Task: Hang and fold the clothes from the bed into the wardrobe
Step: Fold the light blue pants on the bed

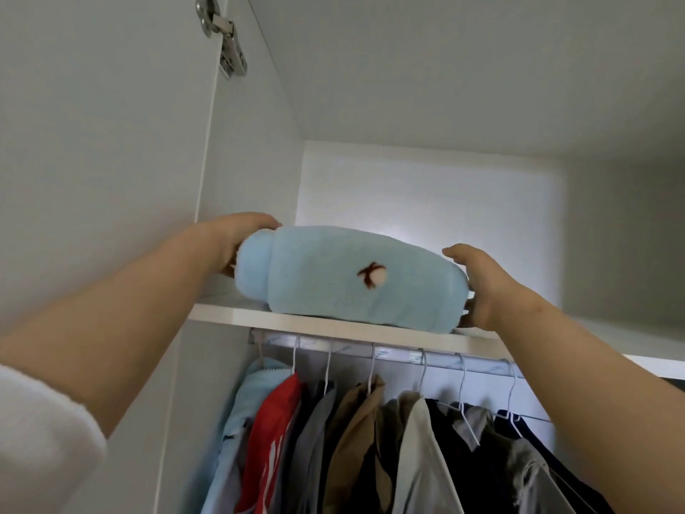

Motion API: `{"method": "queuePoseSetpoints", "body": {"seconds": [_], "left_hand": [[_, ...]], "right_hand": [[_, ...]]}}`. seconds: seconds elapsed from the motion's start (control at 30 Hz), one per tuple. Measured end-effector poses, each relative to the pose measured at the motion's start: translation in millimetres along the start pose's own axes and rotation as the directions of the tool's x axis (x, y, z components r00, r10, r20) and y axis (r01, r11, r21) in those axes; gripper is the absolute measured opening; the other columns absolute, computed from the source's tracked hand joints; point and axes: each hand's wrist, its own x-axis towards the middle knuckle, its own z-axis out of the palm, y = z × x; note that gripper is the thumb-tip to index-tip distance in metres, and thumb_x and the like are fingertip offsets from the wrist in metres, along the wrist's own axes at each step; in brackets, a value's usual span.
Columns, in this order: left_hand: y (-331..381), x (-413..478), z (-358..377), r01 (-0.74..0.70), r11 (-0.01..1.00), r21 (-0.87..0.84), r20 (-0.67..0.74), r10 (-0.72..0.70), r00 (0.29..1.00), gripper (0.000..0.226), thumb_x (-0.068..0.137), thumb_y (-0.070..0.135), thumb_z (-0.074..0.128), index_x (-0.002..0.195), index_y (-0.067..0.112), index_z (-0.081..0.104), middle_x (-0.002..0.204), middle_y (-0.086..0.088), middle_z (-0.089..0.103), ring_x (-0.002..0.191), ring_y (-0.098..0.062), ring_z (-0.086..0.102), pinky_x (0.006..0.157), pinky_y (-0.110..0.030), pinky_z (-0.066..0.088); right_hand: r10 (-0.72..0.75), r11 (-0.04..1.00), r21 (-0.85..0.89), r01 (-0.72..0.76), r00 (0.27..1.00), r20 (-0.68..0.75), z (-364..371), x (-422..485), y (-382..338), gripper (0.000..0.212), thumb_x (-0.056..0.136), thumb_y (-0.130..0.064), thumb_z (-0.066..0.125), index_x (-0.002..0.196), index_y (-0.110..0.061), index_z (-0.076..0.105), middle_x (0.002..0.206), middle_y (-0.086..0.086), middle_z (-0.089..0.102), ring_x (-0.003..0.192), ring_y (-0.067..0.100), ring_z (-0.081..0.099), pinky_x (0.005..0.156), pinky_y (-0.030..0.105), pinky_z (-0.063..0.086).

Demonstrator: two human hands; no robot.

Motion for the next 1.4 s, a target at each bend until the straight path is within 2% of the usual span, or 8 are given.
{"method": "queuePoseSetpoints", "body": {"seconds": [0.1,0.23,0.4,0.57,0.8,0.97,1.27,1.4], "left_hand": [[21.9,-20.1,7.1,-0.185,0.951,0.247,-0.047,0.203,0.978,0.046,0.086,0.038,0.059,0.125,0.014,0.055,0.122,-0.008,0.059,0.106,-0.027,0.056,0.090,-0.031,0.040],[27.1,-60.1,48.7,-0.608,0.544,0.579,0.144,0.665,0.732,0.053,0.082,0.050,0.060,0.130,0.029,0.050,0.140,0.008,0.044,0.129,-0.014,0.040,0.095,-0.022,0.028],[5.0,-67.2,75.2,-0.592,0.025,0.806,0.441,0.641,0.628,0.094,0.066,0.069,0.062,0.144,0.038,0.019,0.145,0.009,0.033,0.131,-0.017,0.034,0.105,-0.038,0.024],[-19.7,-43.3,63.4,-0.519,0.042,0.854,0.371,0.649,0.664,0.097,0.064,0.067,0.062,0.144,0.040,0.014,0.140,0.006,0.042,0.123,-0.021,0.042,0.101,-0.038,0.030],[-30.3,-14.3,30.8,-0.488,0.120,0.864,0.300,0.657,0.692,0.087,0.062,0.053,0.065,0.137,0.042,0.024,0.125,0.007,0.054,0.110,-0.020,0.051,0.080,-0.031,0.030],[-31.6,-5.1,26.0,-0.501,0.178,0.847,0.296,0.626,0.722,0.082,0.058,0.051,0.067,0.130,0.045,0.029,0.111,0.010,0.056,0.096,-0.017,0.051,0.075,-0.031,0.031],[-49.7,-12.2,31.7,-0.455,0.279,0.846,0.204,0.618,0.759,0.083,0.066,0.049,0.066,0.138,0.043,0.025,0.130,0.008,0.048,0.118,-0.020,0.043,0.098,-0.035,0.025],[-52.2,-26.2,36.2,-0.402,0.325,0.856,0.161,0.571,0.805,0.081,0.075,0.047,0.060,0.143,0.041,0.017,0.146,0.007,0.034,0.134,-0.021,0.028,0.109,-0.039,0.015]], "right_hand": [[-0.070,0.996,-0.050,0.072,0.997,0.034,1.7,-12.0,-6.1,0.014,0.088,-0.033,0.053,0.078,-0.023,0.051,0.079,0.000,0.051,0.066,0.021,0.052,0.059,0.033,0.045],[-0.118,0.979,-0.154,0.131,0.989,0.092,7.6,-15.5,-0.8,0.012,0.089,-0.028,0.052,0.080,-0.020,0.055,0.078,0.003,0.059,0.067,0.022,0.055,0.064,0.033,0.046],[-0.152,0.977,-0.138,0.163,0.985,0.085,15.6,-4.8,9.1,0.014,0.093,-0.028,0.048,0.084,-0.020,0.056,0.094,0.007,0.061,0.085,0.027,0.057,0.078,0.038,0.047],[-0.179,0.970,-0.142,0.198,0.974,0.137,39.9,12.4,23.5,0.025,0.096,-0.026,0.044,0.115,-0.014,0.055,0.103,0.008,0.060,0.081,0.021,0.057,0.060,0.028,0.045],[-0.190,0.939,-0.252,0.233,0.965,0.184,85.3,46.2,24.8,0.050,0.095,-0.032,0.042,0.142,-0.016,0.035,0.137,0.010,0.046,0.119,0.028,0.047,0.104,0.042,0.039],[-0.183,0.937,-0.264,0.229,0.965,0.189,96.2,58.5,29.0,0.047,0.094,-0.033,0.041,0.138,-0.017,0.039,0.128,0.008,0.051,0.112,0.027,0.050,0.096,0.037,0.042],[-0.202,0.926,-0.281,0.252,0.960,0.195,93.5,52.6,34.1,0.057,0.090,-0.040,0.043,0.143,-0.023,0.032,0.135,0.008,0.048,0.118,0.029,0.048,0.103,0.043,0.040],[-0.312,0.753,-0.553,0.357,0.933,0.178,85.9,29.1,36.3,0.055,0.094,-0.041,0.032,0.146,-0.027,0.020,0.119,0.006,0.048,0.099,0.025,0.047,0.083,0.033,0.037]]}}
